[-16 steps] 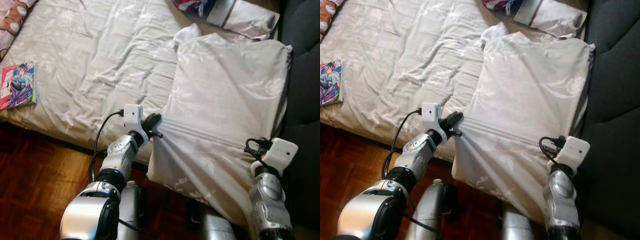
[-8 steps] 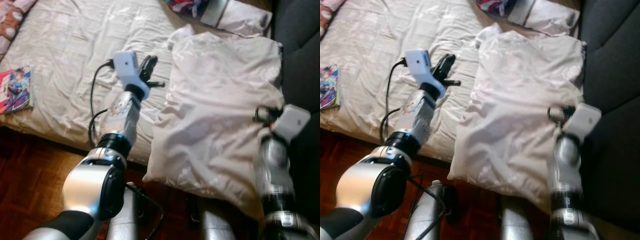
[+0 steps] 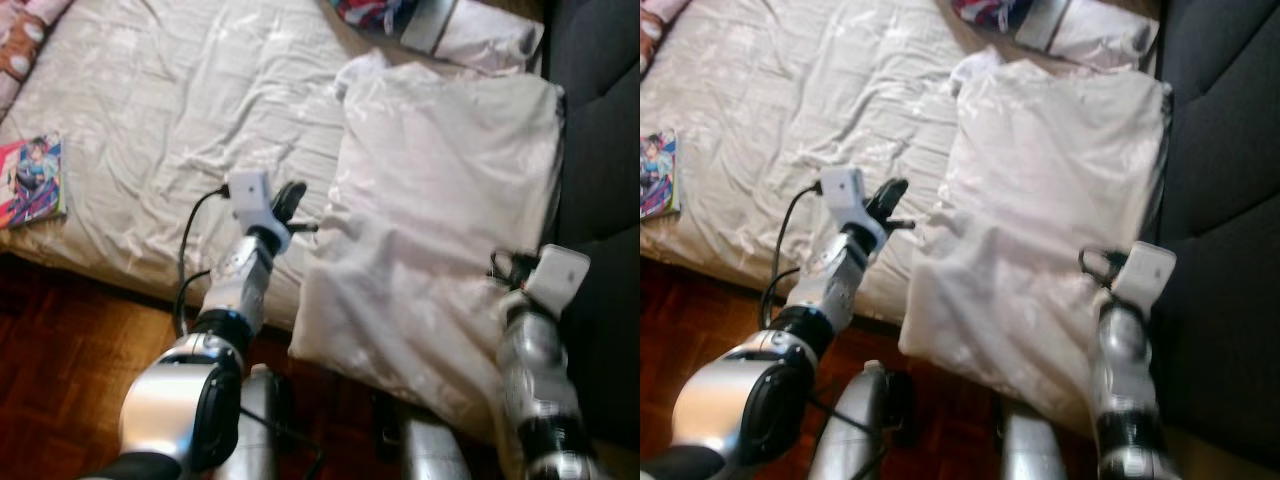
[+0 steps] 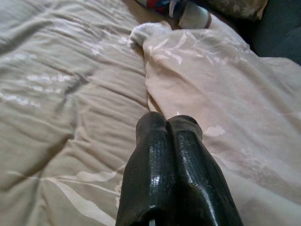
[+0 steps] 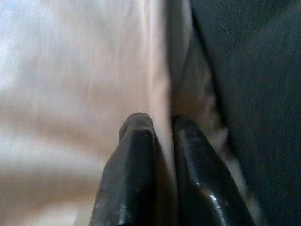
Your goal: Clean up the room
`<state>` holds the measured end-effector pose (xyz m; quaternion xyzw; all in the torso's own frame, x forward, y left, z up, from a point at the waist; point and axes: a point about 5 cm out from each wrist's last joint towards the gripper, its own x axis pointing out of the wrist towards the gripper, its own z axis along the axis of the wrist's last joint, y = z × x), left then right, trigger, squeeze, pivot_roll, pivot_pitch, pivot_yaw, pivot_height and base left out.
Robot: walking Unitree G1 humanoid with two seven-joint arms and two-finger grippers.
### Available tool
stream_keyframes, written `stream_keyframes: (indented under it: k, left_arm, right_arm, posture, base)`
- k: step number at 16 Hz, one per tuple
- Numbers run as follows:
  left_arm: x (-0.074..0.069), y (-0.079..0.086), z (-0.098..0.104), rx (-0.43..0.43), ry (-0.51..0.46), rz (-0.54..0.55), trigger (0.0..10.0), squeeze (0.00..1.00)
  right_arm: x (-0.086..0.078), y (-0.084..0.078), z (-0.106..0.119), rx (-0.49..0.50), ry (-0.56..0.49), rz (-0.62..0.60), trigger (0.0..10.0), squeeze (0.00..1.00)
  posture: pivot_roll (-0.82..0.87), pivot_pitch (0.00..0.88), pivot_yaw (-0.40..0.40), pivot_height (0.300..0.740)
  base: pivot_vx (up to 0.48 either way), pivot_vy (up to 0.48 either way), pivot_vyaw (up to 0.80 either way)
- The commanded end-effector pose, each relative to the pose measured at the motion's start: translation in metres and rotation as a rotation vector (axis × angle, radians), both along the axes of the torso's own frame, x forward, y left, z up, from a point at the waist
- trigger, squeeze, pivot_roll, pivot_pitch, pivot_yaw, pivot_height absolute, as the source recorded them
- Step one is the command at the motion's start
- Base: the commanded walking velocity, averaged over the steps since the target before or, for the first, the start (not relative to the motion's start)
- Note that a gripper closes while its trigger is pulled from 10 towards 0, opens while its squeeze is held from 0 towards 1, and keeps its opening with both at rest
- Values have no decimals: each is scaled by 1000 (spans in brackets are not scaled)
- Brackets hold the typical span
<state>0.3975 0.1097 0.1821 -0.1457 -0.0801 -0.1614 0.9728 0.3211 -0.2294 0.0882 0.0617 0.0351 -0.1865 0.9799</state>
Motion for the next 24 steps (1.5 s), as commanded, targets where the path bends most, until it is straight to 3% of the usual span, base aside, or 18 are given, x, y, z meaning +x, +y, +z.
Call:
stream_keyframes:
  k: [1,7,8,11,13,15,17,19,24]
  left_arm:
    - [-5,3,-15,13,44,2,10000,0]
    - [-10,5,-26,23,52,15,10000,0]
    - [-15,13,-36,51,65,30,10000,0]
    - [-33,37,-66,89,112,118,10000,0]
    - [-40,44,-73,131,106,159,10000,0]
    - [-53,52,-76,235,46,192,10000,0]
    - [-61,57,-79,276,33,209,10000,0]
    - [-69,57,-87,267,60,215,10000,0]
    - [-67,44,-85,278,57,203,10000,0]
  right_arm:
    - [-10,3,-14,20,41,1,10000,1000]
    - [-10,10,18,-62,-136,20,10000,1000]
    - [-16,13,25,-109,-180,42,10000,0]
    - [-40,19,26,-147,-217,78,10000,0]
    - [-50,19,22,-148,-215,76,10000,0]
    - [-67,18,24,-196,-242,37,10000,0]
    - [-74,23,22,-189,-236,54,10000,0]
    - [-77,27,9,-167,-182,60,10000,0]
    - [-73,35,-10,-103,-105,92,10000,0]
  posture:
    - [-99,490,55,661]
    - [-98,467,54,661]
    - [-98,461,54,661]
    - [-96,435,53,661]
    - [-92,423,52,661]
    - [-85,390,57,661]
    - [-82,359,67,661]
    - [-77,341,72,661]
    - [-71,313,71,661]
  base:
    - [0,0,0]
    - [0,0,0]
    - [0,0,0]
    - [0,0,0]
    - [0,0,0]
    - [0,0,0]
    - [0,0,0]
    - [0,172,0]
    - [0,418,0]
